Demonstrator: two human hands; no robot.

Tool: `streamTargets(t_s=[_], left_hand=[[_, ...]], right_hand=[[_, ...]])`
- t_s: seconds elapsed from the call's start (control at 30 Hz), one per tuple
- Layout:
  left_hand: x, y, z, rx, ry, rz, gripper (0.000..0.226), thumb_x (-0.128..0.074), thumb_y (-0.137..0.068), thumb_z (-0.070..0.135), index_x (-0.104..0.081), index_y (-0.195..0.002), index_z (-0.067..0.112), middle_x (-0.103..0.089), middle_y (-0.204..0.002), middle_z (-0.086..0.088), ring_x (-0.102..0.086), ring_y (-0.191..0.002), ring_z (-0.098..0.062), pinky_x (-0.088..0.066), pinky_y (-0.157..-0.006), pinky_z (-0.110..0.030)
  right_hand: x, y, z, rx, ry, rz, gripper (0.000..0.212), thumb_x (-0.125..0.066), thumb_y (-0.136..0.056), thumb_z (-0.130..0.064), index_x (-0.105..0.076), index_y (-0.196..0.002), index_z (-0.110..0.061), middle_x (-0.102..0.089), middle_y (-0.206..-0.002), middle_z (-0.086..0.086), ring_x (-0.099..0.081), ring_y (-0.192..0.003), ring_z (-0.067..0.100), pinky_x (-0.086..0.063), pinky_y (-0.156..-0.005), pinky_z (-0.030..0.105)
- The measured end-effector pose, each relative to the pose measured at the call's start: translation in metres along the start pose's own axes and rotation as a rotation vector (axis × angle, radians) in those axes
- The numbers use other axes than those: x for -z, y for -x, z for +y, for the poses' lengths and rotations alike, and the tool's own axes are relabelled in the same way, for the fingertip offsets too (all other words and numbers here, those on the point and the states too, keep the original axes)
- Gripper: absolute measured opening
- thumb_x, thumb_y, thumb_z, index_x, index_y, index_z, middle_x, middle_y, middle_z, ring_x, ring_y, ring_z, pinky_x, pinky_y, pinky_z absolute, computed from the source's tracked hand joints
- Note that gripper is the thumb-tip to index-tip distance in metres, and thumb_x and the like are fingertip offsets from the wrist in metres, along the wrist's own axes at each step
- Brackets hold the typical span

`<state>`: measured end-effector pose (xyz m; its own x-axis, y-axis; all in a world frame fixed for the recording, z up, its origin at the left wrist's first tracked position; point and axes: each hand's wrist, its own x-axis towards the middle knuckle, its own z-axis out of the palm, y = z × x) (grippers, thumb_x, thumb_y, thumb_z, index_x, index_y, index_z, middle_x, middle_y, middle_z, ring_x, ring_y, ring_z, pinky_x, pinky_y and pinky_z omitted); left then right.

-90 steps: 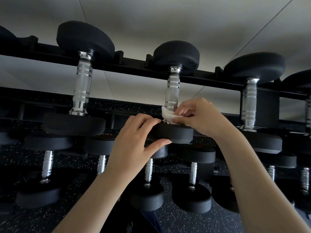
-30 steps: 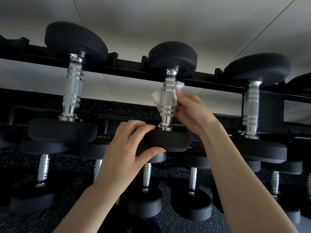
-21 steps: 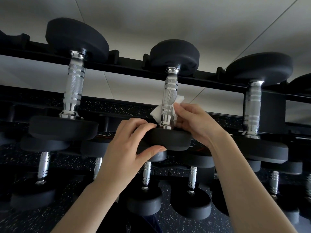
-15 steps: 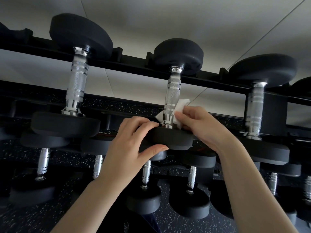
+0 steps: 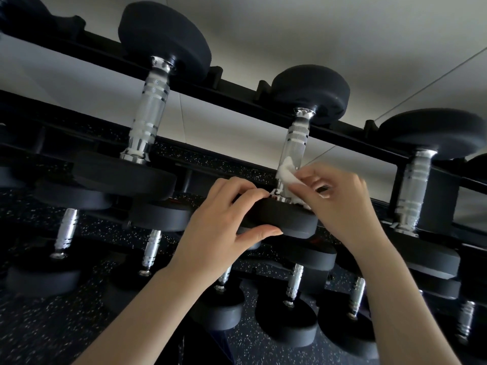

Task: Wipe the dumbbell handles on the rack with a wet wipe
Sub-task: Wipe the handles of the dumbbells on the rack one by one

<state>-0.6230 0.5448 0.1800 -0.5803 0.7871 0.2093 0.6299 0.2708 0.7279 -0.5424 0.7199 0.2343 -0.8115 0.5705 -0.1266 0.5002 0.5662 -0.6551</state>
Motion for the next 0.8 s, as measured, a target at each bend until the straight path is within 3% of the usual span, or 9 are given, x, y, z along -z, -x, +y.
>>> streamTargets(t_s=[0.1,0.2,0.43,0.5,0.8], left_hand=[[-0.001,0.001,0.0,0.005,0.012,0.014,0.054,-0.052,-0.085,0.059,-0.064,-0.116,0.016,-0.054,-0.11,0.006,-0.049,-0.103,-0.013,-0.048,-0.078,-0.026],[-0.004,0.002,-0.001,0.01,0.032,0.039,0.053,-0.053,-0.085,0.059,-0.064,-0.116,0.017,-0.055,-0.109,0.005,-0.049,-0.102,-0.013,-0.047,-0.077,-0.026],[-0.008,0.003,-0.002,0.054,0.129,0.068,0.05,-0.059,-0.08,0.057,-0.064,-0.115,0.021,-0.054,-0.108,0.009,-0.048,-0.104,-0.011,-0.049,-0.08,-0.029],[-0.008,0.003,-0.002,0.054,0.137,0.079,0.05,-0.06,-0.079,0.057,-0.064,-0.115,0.022,-0.054,-0.108,0.009,-0.048,-0.104,-0.011,-0.051,-0.078,-0.031],[-0.01,0.002,-0.005,0.045,0.134,0.112,0.047,-0.058,-0.077,0.06,-0.055,-0.114,0.031,-0.054,-0.107,0.011,-0.047,-0.102,-0.009,-0.055,-0.07,-0.033]], right_hand=[[-0.003,-0.007,-0.007,0.039,0.038,-0.024,0.009,-0.075,-0.076,-0.025,-0.071,-0.083,-0.029,-0.063,-0.077,-0.006,-0.055,-0.073,0.005,-0.044,-0.064,0.012],[-0.008,-0.016,-0.012,0.042,0.166,-0.095,0.01,-0.073,-0.078,-0.032,-0.073,-0.088,-0.03,-0.054,-0.07,-0.018,-0.05,-0.07,-0.004,-0.038,-0.063,0.006],[-0.01,-0.029,-0.022,0.037,0.406,-0.294,0.009,-0.064,-0.082,-0.042,-0.07,-0.084,-0.036,-0.056,-0.064,-0.011,-0.055,-0.068,0.011,-0.052,-0.069,0.033],[-0.011,-0.033,-0.025,0.032,0.453,-0.328,0.009,-0.063,-0.081,-0.043,-0.069,-0.083,-0.036,-0.064,-0.073,-0.006,-0.06,-0.074,0.014,-0.055,-0.072,0.038],[-0.015,-0.032,-0.035,0.004,0.584,-0.329,0.014,-0.06,-0.084,-0.046,-0.068,-0.089,-0.036,-0.064,-0.085,0.001,-0.062,-0.083,0.022,-0.055,-0.07,0.039]])
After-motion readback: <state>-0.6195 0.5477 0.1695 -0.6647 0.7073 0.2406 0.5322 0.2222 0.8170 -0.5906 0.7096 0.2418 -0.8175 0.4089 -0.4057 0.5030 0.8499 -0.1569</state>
